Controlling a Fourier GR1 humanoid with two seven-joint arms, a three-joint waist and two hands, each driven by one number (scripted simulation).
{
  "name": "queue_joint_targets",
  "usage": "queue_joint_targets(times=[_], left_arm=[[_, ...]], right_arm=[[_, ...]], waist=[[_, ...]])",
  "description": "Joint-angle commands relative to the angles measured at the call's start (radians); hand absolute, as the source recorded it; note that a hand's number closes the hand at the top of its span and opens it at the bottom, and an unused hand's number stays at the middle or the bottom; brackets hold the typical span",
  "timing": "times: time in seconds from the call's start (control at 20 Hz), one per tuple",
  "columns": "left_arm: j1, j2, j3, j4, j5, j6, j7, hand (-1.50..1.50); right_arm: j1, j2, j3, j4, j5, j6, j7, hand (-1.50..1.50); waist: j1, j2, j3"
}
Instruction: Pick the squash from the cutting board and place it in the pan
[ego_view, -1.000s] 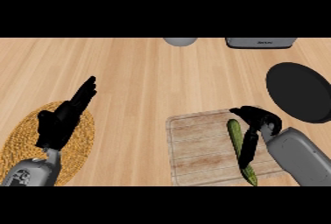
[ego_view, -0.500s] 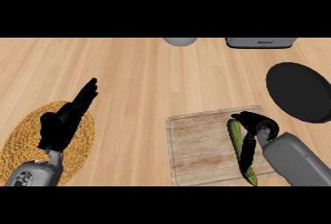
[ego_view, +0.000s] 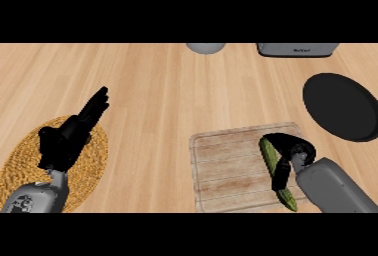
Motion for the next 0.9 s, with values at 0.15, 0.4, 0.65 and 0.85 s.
queue_joint_targets(times=[0.15,0.4,0.65,0.85], left_arm=[[-0.037,0.000,0.014,-0.015,0.000,-0.021,0.062,0.00],[-0.011,-0.028,0.004,0.007,-0.044,0.001,0.000,0.00],[0.016,-0.034,0.036,-0.008,-0.016,-0.019,0.005,0.00],[0.043,-0.008,0.062,0.007,-0.015,-0.015,-0.009,0.00]], right_arm=[[-0.001,0.042,0.008,0.068,0.004,0.107,-0.030,1.50],[0.074,0.046,0.021,0.046,0.067,0.067,-0.089,1.50],[0.114,-0.015,-0.006,-0.155,0.148,0.021,-0.152,1.50],[0.229,-0.114,0.084,-0.411,0.311,-0.212,-0.397,1.50]], waist=[[0.004,0.011,0.009],[0.001,0.011,0.009],[-0.007,0.007,0.009],[-0.055,-0.009,0.010]])
